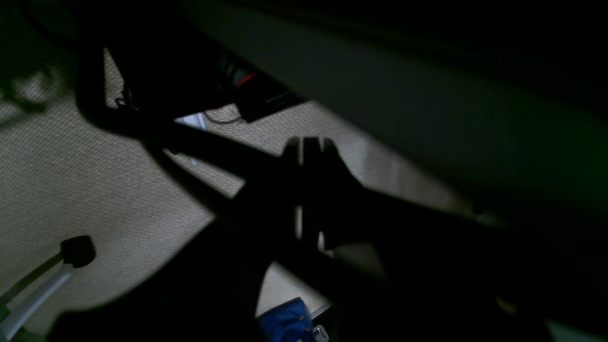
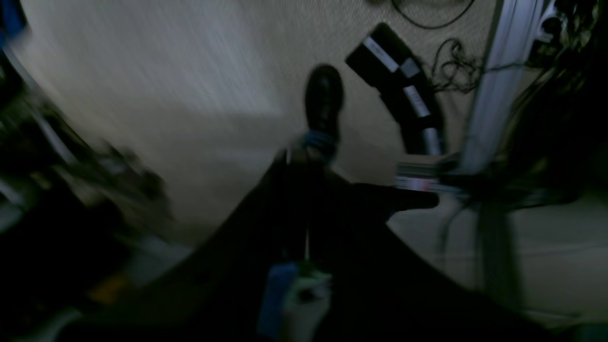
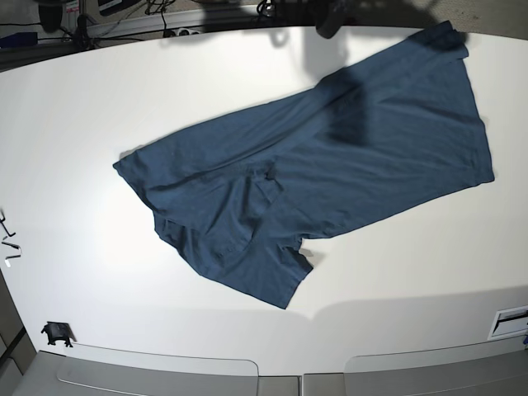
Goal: Fold the T-shirt properly
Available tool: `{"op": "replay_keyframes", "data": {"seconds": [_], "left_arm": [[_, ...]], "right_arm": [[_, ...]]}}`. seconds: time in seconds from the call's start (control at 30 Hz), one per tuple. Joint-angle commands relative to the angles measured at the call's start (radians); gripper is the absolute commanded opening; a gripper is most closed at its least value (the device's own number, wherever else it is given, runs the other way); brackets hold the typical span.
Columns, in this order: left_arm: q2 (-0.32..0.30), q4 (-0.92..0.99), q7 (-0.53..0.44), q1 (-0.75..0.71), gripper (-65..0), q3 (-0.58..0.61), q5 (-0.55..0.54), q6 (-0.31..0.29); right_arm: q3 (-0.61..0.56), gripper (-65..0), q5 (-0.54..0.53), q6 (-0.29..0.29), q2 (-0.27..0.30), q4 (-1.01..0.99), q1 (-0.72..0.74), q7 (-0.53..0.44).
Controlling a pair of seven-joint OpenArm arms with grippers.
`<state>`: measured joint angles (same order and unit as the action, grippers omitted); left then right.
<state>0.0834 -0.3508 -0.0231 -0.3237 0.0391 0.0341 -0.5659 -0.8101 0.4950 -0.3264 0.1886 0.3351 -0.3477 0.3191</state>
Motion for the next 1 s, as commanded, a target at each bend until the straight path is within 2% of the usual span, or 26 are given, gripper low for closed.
{"op": "replay_keyframes", "data": {"seconds": [0.0,0.17,0.33,0.43,0.5,0.57,0.7,0.87,0.97], "left_arm": [[0.011,-0.002,-0.005,-0.009,-65.0,0.002,0.000,-0.026],[0.011,-0.002,-0.006,-0.009,-65.0,0.002,0.000,-0.026],[0.011,-0.002,-0.008,-0.009,-65.0,0.002,-0.001,-0.026],[0.011,-0.002,-0.008,-0.009,-65.0,0.002,0.000,-0.026],[0.011,-0.002,-0.008,-0.009,-65.0,0.002,0.000,-0.027],[0.011,-0.002,-0.008,-0.009,-65.0,0.002,0.000,-0.026],[0.011,-0.002,-0.008,-0.009,-65.0,0.002,-0.001,-0.027],[0.011,-0.002,-0.008,-0.009,-65.0,0.002,0.000,-0.027],[0.011,-0.002,-0.008,-0.009,-65.0,0.002,-0.001,-0.026]], "right_arm": [[0.000,-65.0,-0.035,-0.008,0.005,0.000,0.006,-0.008],[0.000,-65.0,-0.158,-0.008,0.005,0.000,0.082,-0.134],[0.000,-65.0,-0.419,-0.007,0.004,0.000,0.169,-0.218],[0.000,-65.0,-0.612,-0.007,-0.001,0.000,0.199,-0.199],[0.000,-65.0,-0.700,-0.003,-0.008,0.001,0.201,-0.181],[0.000,-65.0,-0.741,-0.003,-0.023,0.000,0.198,-0.171],[0.000,-65.0,-0.750,-0.014,-0.057,0.002,0.195,-0.134],[0.000,-65.0,-0.966,-0.022,-0.092,0.003,0.195,-0.097],[0.000,-65.0,-0.974,-0.022,-0.105,0.003,0.192,-0.097]]}}
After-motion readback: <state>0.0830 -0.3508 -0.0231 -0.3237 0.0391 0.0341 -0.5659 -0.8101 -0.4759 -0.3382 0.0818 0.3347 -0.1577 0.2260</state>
